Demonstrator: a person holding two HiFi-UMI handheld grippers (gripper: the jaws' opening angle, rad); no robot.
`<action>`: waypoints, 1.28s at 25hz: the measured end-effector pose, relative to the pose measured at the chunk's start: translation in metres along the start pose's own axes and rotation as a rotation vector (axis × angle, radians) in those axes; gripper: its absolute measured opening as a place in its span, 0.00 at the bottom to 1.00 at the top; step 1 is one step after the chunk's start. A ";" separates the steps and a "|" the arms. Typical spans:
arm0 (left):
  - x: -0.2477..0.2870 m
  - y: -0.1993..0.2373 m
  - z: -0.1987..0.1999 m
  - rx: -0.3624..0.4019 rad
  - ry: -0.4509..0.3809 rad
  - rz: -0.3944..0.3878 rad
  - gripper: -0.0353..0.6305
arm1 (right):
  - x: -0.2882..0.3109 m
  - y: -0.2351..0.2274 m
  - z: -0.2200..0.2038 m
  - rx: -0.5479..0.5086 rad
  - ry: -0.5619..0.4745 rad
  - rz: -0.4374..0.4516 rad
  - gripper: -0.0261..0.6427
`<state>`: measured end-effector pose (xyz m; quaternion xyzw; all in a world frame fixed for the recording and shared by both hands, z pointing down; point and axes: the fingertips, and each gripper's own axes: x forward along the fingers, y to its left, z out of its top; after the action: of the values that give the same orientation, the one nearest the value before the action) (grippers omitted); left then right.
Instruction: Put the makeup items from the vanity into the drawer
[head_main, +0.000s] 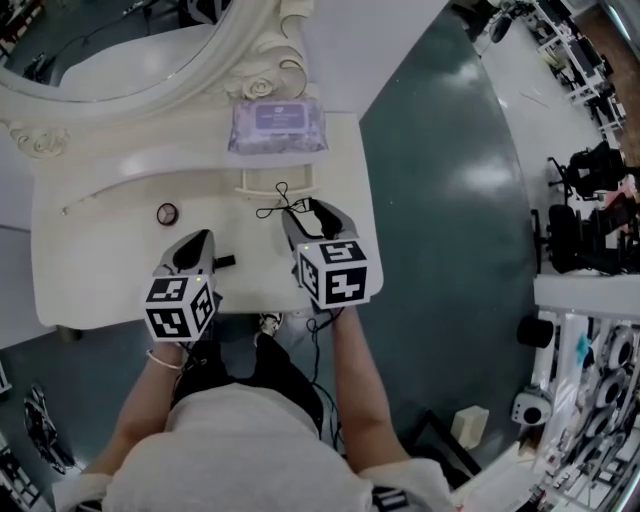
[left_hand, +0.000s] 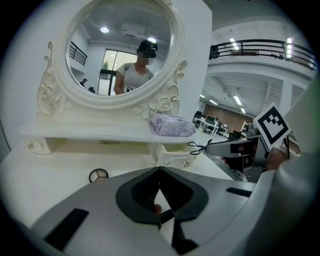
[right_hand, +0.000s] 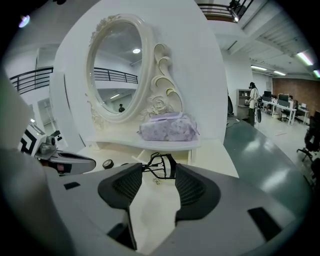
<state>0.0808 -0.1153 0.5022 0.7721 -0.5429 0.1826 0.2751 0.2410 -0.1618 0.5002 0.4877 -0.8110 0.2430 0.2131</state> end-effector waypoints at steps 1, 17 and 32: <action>0.002 0.001 0.002 0.000 0.001 -0.001 0.06 | 0.003 -0.002 0.002 0.013 0.007 -0.006 0.36; 0.034 0.032 0.015 -0.045 0.026 0.007 0.06 | 0.054 -0.015 0.014 0.049 0.122 -0.081 0.36; 0.041 0.048 0.008 -0.079 0.044 0.028 0.06 | 0.079 -0.016 0.010 0.076 0.159 -0.081 0.36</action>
<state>0.0495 -0.1626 0.5309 0.7487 -0.5544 0.1818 0.3148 0.2198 -0.2283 0.5409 0.5069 -0.7615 0.3026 0.2677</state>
